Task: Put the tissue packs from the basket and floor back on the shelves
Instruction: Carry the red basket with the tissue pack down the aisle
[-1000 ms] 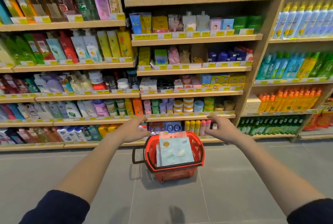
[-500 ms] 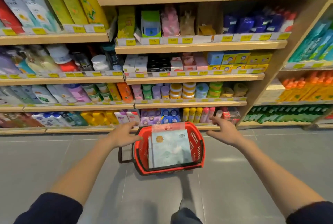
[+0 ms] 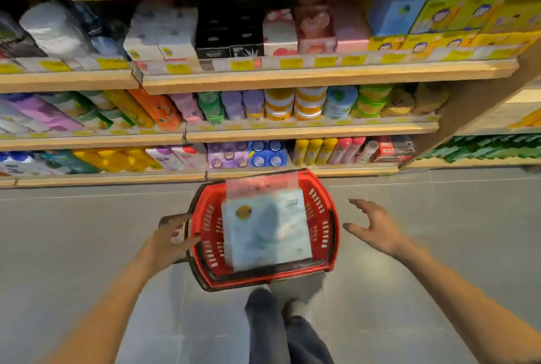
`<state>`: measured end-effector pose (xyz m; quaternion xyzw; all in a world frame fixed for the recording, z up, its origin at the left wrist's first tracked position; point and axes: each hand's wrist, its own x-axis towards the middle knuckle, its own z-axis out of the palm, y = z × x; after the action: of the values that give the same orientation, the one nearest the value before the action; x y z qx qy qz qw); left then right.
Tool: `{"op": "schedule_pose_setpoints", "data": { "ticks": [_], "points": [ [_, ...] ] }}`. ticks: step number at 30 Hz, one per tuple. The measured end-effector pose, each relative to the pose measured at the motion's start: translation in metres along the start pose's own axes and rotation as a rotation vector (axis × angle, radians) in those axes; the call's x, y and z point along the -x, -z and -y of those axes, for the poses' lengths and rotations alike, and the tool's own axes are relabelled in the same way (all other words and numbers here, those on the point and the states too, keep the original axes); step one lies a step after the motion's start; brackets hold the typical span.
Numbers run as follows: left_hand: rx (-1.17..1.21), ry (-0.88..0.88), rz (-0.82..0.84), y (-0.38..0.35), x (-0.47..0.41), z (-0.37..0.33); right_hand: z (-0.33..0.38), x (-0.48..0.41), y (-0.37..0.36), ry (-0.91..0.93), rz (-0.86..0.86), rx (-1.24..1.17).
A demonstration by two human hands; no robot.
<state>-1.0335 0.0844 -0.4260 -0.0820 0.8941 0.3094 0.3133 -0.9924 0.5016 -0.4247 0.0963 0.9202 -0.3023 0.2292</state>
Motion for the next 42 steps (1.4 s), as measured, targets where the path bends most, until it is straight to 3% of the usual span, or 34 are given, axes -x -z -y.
{"op": "schedule_pose_setpoints", "data": {
  "ticks": [3,11,15,22,27,42],
  "points": [
    [-0.033,-0.012,-0.006,-0.024,-0.043,0.030,-0.030,-0.038,-0.036,-0.017,0.005,0.000],
    [-0.059,0.171,-0.123,-0.091,-0.139,0.128,-0.104,-0.121,-0.136,-0.039,-0.031,-0.017],
    [-0.009,0.207,-0.067,-0.120,-0.177,0.186,-0.134,-0.148,-0.170,-0.111,-0.054,-0.046],
    [0.083,0.130,-0.283,-0.145,-0.184,0.174,-0.155,-0.172,-0.200,-0.087,-0.062,-0.170],
    [0.231,0.044,-0.305,-0.148,-0.186,0.174,-0.153,-0.174,-0.211,-0.079,-0.230,-0.198],
    [0.278,0.114,-0.322,-0.093,-0.127,0.129,-0.101,-0.135,-0.143,-0.106,-0.118,-0.174]
  ]
}}
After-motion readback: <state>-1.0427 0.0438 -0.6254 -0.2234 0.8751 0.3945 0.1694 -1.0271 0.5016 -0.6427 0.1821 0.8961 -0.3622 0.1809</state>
